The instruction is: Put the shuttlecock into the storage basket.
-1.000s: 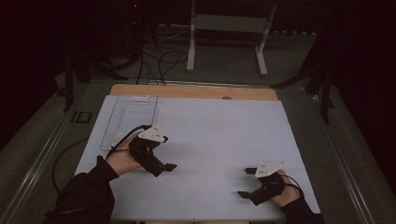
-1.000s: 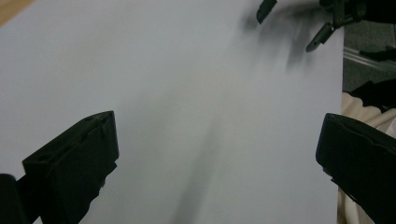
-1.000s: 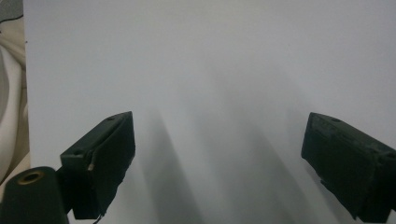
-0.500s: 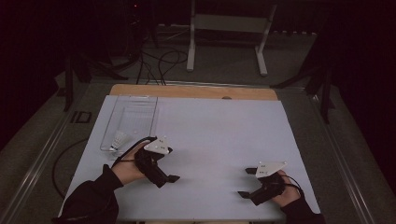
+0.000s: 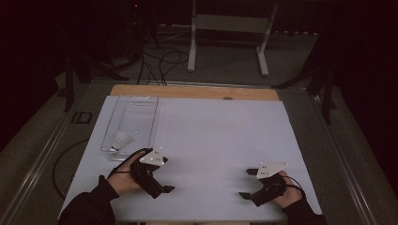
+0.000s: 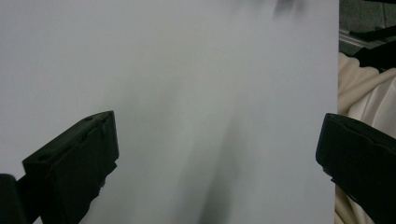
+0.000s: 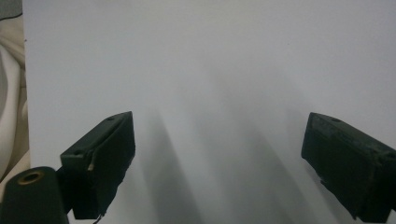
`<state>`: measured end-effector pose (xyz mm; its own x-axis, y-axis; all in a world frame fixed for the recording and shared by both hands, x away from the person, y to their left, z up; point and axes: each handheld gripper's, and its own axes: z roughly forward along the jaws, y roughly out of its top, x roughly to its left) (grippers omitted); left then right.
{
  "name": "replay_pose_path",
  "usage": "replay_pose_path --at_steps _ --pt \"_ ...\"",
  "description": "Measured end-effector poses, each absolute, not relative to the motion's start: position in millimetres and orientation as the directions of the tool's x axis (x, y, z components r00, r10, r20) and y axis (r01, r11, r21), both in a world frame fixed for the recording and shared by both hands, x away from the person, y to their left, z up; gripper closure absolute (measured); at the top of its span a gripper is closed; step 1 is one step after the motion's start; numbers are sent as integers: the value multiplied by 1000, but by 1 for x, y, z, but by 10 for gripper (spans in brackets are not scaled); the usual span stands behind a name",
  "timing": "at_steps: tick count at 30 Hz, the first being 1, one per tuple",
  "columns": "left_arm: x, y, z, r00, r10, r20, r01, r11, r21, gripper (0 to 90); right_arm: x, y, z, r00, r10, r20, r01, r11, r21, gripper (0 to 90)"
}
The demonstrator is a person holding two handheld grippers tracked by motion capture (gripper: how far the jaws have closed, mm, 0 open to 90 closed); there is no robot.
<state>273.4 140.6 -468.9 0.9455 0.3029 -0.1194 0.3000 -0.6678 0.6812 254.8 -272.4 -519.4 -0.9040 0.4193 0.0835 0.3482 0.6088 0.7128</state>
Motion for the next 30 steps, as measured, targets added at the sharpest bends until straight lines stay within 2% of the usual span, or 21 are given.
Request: replay_pose_path --at_steps 20,30 --pt "253 173 -494 923 360 -138 353 -646 676 1 255 -273 -520 -903 421 82 349 611 710 97" --pt "247 189 -507 873 468 -137 427 -598 679 1 255 -273 -520 -903 422 84 351 609 711 97"
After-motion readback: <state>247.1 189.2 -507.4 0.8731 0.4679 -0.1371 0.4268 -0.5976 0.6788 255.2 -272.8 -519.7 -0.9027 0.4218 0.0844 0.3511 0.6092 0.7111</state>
